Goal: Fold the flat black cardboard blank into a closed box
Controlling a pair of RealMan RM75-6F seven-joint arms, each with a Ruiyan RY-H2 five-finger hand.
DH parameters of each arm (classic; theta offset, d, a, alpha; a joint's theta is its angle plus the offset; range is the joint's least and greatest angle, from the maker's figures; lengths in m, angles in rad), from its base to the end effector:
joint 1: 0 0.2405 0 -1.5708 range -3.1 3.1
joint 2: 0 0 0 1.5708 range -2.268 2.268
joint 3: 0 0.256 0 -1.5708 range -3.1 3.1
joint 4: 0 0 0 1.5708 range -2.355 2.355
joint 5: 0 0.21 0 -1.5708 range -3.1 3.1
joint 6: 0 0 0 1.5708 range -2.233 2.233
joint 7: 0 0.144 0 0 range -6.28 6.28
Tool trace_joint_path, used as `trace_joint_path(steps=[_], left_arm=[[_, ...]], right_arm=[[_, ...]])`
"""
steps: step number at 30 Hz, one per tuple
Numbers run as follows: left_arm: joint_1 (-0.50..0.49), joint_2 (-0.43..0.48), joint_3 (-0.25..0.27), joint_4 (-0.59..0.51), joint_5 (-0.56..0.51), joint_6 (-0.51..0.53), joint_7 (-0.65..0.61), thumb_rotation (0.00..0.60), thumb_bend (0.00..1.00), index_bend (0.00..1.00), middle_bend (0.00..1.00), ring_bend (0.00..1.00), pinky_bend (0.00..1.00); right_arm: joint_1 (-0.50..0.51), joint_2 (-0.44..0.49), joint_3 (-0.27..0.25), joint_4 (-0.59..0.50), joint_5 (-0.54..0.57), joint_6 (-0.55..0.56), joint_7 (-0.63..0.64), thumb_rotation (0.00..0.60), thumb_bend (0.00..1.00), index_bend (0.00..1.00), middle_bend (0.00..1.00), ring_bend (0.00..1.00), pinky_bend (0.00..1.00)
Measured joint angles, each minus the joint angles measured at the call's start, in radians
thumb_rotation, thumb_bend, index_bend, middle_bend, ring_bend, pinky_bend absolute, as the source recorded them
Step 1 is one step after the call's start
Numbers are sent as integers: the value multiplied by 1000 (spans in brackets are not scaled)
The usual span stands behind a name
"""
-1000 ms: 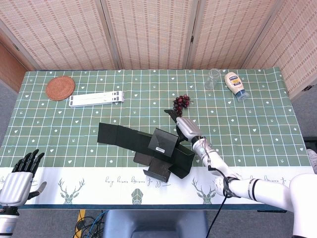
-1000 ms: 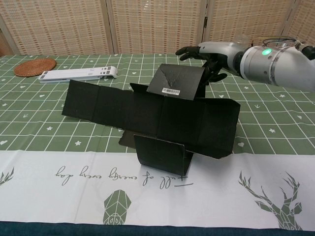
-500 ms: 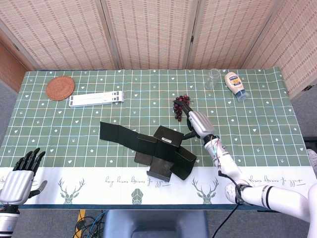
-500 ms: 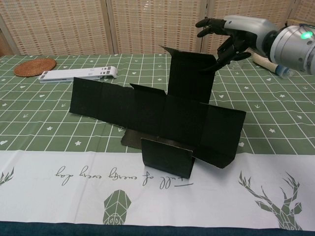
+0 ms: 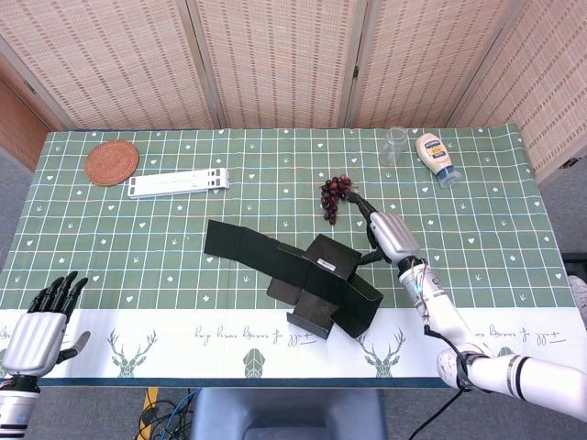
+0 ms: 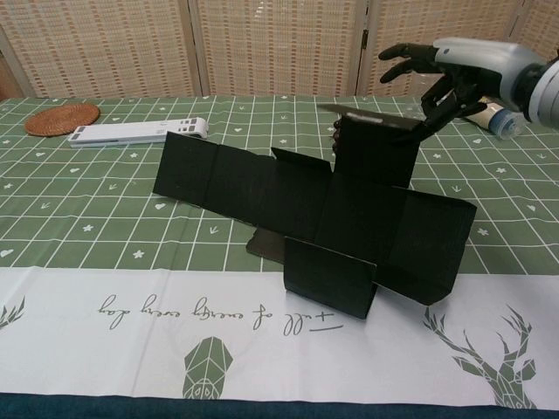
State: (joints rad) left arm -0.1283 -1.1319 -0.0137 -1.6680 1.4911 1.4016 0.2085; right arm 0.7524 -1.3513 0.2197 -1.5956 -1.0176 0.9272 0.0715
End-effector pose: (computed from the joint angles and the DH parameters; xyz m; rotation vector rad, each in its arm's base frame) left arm -0.2989 0.1844 0.1341 -1.5287 -0.8528 -0.7591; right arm -0.1534 -0.3635 0.0450 1.6292 -1.3538 1.1462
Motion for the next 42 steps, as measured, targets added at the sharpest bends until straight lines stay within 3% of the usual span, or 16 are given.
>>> trace_joint_path(steps=[7, 12, 18, 20, 22, 25, 32, 42], left_arm=[[-5, -2, 2, -2, -2, -9, 4, 600, 259, 19, 0, 31, 132], [-11, -8, 4, 1, -3, -17, 7, 600, 259, 19, 0, 31, 132], [-18, -13, 2, 4, -5, -23, 10, 600, 259, 19, 0, 31, 132], [-19, -12, 1, 4, -5, -24, 10, 600, 260, 19, 0, 31, 132], [-20, -12, 2, 3, -6, -25, 11, 600, 260, 19, 0, 31, 132], [-21, -15, 3, 3, -7, -27, 13, 600, 259, 19, 0, 31, 132], [-17, -16, 7, 0, -3, -16, 15, 600, 260, 19, 0, 31, 132], [-5, -11, 13, -3, -2, 1, 12, 600, 260, 19, 0, 31, 132]], right_arm=[[-21, 50, -80, -1, -1, -95, -43, 600, 0, 0, 0, 743, 1000], [-49, 74, -109, -2, -17, -98, -64, 600, 0, 0, 3, 741, 1000], [-77, 111, -131, -27, -28, -95, -68, 600, 0, 0, 127, 752, 1000], [-81, 129, -143, -37, -27, -113, -72, 600, 62, 0, 160, 764, 1000], [-84, 148, -154, -48, -25, -137, -75, 600, 314, 0, 193, 775, 1000], [-86, 163, -164, -55, -21, -172, -71, 600, 517, 0, 219, 786, 1000], [-72, 147, -170, -55, -36, -261, -29, 600, 625, 0, 254, 794, 1000], [-26, 44, -122, -71, -127, -347, 80, 600, 628, 0, 263, 800, 1000]])
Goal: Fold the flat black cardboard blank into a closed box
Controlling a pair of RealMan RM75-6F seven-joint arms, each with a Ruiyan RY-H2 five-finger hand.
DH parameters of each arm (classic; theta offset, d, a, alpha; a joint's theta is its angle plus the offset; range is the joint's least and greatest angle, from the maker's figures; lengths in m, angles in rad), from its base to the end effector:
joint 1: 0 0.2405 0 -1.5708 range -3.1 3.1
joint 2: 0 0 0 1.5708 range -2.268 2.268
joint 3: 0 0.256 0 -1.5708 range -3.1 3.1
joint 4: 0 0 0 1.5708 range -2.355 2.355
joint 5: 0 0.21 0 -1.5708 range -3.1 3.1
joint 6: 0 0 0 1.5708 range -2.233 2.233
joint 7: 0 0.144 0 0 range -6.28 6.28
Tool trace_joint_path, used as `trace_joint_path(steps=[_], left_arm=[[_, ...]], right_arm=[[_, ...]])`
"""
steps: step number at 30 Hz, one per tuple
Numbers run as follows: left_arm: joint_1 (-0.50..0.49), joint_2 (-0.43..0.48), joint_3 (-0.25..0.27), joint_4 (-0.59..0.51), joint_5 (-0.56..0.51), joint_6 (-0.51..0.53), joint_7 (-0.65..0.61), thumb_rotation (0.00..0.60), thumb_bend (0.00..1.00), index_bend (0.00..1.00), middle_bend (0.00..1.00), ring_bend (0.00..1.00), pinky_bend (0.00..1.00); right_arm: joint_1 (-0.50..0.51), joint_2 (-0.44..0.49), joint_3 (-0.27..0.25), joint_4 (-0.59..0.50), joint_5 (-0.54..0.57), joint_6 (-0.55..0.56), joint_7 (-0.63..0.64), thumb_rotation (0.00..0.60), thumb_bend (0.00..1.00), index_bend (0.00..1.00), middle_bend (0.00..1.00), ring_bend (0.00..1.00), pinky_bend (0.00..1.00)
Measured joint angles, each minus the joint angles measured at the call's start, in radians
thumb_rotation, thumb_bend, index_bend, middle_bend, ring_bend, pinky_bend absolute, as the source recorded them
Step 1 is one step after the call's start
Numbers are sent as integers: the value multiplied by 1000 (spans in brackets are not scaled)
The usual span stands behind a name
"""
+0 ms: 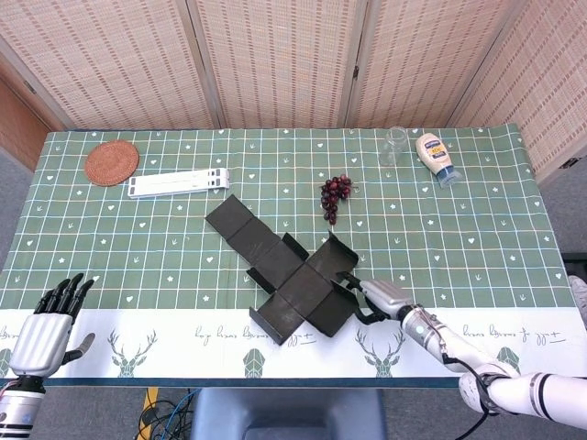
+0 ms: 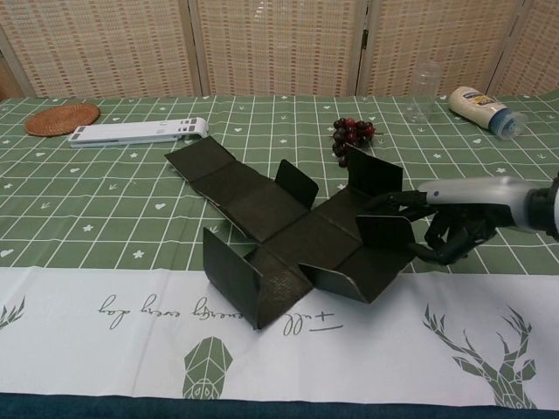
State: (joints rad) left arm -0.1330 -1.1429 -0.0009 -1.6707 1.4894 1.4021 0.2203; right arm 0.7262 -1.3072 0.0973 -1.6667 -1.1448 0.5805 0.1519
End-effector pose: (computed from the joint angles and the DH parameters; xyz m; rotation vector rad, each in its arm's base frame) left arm -0.2976 0.1828 0.1289 -1.5390 -0.8597 -0.7551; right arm -0.1795 -0.2983 -0.0049 1.9802 -1.6177 0.7618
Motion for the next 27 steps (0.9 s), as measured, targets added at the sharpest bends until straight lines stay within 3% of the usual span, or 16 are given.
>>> trace_joint_path(steps=[8, 12, 17, 21, 27], left_arm=[[4, 6, 1, -1, 0, 5, -3, 600, 259, 19, 0, 31, 132], [6, 8, 3, 0, 3, 8, -6, 600, 259, 19, 0, 31, 132], [6, 8, 3, 3, 2, 7, -9, 600, 259, 19, 0, 31, 132], [4, 5, 3, 2, 5, 4, -7, 600, 259, 19, 0, 31, 132], [3, 8, 2, -7, 10, 8, 2, 600, 260, 19, 0, 31, 132]], right_arm=[[35, -86, 46, -30, -99, -29, 118, 600, 628, 0, 263, 801, 1000], [41, -87, 63, -58, -190, -23, 184, 600, 627, 0, 268, 800, 1000], [36, -48, 82, -78, -307, 66, 234, 600, 628, 10, 282, 801, 1000], [40, -22, 94, -64, -332, 116, 227, 600, 628, 27, 282, 801, 1000], [80, -68, 111, 4, -321, 125, 122, 600, 645, 122, 286, 811, 1000]])
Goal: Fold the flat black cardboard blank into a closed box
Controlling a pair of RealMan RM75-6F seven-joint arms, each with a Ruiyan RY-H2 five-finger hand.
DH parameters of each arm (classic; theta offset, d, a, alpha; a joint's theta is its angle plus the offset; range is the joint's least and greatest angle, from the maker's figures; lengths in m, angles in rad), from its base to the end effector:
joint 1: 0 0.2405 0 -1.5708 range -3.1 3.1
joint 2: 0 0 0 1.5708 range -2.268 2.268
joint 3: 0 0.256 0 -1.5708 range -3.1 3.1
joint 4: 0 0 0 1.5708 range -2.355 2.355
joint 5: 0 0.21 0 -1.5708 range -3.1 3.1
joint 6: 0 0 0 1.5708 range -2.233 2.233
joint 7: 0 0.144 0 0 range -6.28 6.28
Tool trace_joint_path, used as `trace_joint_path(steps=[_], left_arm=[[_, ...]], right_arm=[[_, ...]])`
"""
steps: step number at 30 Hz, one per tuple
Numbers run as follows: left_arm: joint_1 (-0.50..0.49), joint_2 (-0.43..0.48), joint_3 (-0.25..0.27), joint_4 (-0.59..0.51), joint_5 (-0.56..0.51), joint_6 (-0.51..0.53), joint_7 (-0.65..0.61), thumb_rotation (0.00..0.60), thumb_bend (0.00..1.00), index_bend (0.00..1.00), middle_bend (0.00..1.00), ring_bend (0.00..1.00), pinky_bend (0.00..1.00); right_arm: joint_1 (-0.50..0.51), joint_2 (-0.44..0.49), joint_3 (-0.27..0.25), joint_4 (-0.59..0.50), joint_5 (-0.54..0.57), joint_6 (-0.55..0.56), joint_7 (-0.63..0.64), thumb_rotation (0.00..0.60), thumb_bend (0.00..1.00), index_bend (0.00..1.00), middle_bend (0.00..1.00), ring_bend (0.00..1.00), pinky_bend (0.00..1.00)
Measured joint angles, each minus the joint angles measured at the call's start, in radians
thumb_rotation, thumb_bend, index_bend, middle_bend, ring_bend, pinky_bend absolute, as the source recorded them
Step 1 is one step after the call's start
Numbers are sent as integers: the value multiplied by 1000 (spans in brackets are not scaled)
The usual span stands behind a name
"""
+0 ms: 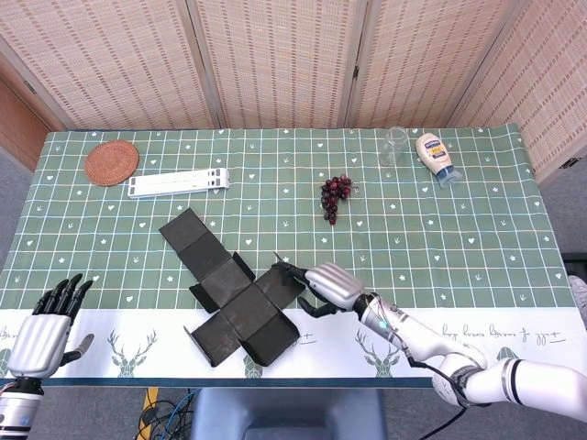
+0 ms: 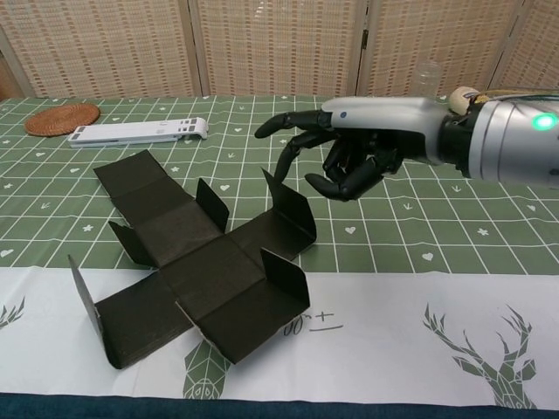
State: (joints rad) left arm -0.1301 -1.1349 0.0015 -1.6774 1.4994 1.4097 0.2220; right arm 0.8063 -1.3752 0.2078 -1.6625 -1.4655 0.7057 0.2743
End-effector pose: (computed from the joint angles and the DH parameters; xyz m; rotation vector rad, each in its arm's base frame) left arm -0.2961 0.1814 0.1311 -1.5425 -0.8504 -0.7589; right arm -0.0869 -0.3170 -0.0011 2.1908 -1.3157 1.1843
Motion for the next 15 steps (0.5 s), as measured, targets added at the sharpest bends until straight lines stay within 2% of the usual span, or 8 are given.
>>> trace_joint_path(steps=[3, 7, 15], left_arm=[[2, 3, 1, -5, 0, 2, 3, 600, 259, 19, 0, 31, 132], [5, 5, 4, -8, 2, 4, 7, 600, 259, 19, 0, 31, 132], [9, 8, 8, -8, 4, 6, 5, 600, 260, 19, 0, 31, 132]], right_arm=[[34, -44, 12, 51, 14, 1, -73, 600, 717, 208, 298, 817, 1000], [89, -116, 28, 144, 36, -3, -166, 600, 814, 258, 311, 821, 1000], [184, -235, 44, 300, 91, -40, -268, 600, 878, 330, 314, 821, 1000]])
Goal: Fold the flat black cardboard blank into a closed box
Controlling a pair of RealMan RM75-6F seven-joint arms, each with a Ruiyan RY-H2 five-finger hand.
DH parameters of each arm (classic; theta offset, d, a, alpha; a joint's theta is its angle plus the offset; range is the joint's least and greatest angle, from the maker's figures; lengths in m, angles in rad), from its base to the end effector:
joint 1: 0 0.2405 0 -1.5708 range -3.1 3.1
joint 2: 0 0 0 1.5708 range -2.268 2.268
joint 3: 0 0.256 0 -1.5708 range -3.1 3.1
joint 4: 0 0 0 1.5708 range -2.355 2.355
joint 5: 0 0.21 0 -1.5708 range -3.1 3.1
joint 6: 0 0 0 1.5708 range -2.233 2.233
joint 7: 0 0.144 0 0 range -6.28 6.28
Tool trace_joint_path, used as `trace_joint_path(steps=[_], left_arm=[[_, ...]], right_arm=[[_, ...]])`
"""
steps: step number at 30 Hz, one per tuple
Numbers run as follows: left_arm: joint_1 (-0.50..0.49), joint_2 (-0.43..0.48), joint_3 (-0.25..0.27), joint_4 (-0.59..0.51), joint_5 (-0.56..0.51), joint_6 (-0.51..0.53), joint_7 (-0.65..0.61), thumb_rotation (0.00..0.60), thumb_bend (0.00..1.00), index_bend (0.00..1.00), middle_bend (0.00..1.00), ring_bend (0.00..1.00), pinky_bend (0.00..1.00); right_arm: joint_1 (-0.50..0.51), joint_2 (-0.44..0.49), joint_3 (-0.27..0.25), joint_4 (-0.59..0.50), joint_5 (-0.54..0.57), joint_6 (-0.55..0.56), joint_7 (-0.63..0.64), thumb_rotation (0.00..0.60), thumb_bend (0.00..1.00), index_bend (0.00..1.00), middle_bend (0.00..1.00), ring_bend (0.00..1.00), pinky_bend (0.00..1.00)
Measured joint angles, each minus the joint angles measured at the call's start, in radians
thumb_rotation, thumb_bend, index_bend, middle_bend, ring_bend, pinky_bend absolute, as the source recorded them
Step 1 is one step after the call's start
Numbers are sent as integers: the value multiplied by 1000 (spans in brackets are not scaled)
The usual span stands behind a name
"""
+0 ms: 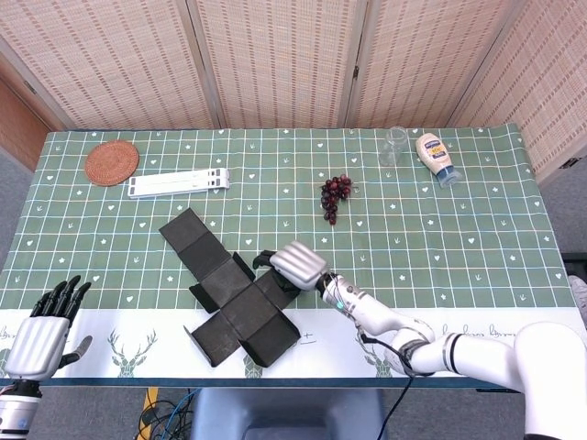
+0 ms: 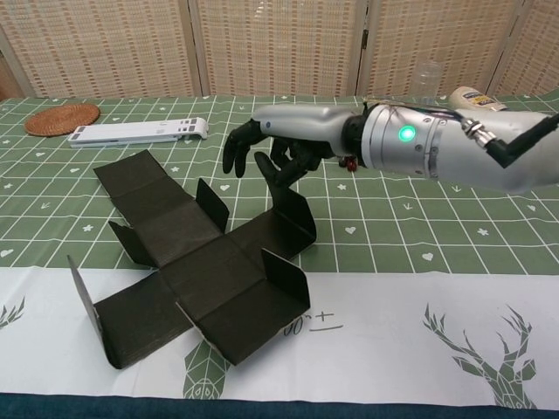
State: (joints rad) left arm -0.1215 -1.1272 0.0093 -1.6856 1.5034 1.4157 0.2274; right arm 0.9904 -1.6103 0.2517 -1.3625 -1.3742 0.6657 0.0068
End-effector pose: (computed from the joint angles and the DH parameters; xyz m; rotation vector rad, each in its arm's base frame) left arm -0.2966 0.1770 0.1325 -1.5434 -0.8515 -0.7495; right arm -0.0444 -0.3637 -0.0538 2.2700 -0.9256 1.0982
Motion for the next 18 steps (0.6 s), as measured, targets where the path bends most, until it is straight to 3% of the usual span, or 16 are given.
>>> trace_joint_path(steps=[8, 18], left_arm=[[6, 1, 2, 5, -1, 5, -8, 600, 259, 19, 0, 31, 132], [4, -7, 3, 16, 3, -1, -17, 600, 259, 19, 0, 31, 132]], right_arm=[[40, -34, -8, 77, 62, -24, -68, 600, 876, 390, 336, 822, 1000], [24, 10, -59, 69, 115, -30, -158, 600, 861, 390, 438, 834, 1000]])
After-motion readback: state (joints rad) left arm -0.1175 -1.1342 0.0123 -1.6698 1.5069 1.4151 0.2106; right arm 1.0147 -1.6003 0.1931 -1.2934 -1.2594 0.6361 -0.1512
